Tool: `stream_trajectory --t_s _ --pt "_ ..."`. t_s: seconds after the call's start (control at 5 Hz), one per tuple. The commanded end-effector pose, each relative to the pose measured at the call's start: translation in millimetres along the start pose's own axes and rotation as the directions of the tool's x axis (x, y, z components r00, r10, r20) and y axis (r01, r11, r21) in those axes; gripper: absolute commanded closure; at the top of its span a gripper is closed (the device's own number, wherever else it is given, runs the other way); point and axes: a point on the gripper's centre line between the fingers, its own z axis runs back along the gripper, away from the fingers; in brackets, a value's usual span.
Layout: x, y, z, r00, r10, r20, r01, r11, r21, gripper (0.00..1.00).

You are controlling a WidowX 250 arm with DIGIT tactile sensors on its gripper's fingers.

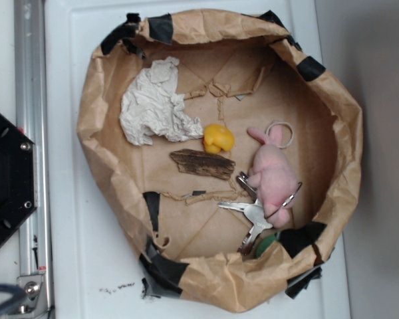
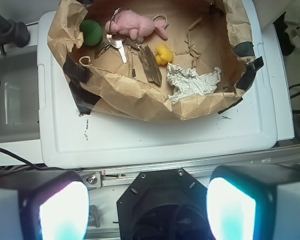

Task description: Grab the white paper.

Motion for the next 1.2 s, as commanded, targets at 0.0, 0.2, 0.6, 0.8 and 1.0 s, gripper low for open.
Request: stream_trajectory --t_s 0.0,0.2,0.6,0.8,1.0 --pt "0 0 0 1.0 0.0 0.0 0.0 1.0 0.0 0.0" --pt "49 32 -23 1.0 -0.004 0.017 0.003 1.0 0.024 0.0" --pt "111 23 -67 0.98 -0.201 -0.016 0.201 0.978 0.061 0.0" --pt "116 19 -121 0.922 -0.372 -0.105 0.377 0.925 0.04 0.0" --pt "106 5 -161 0.802 -0.575 -0.16 0.589 0.806 0.062 0.0"
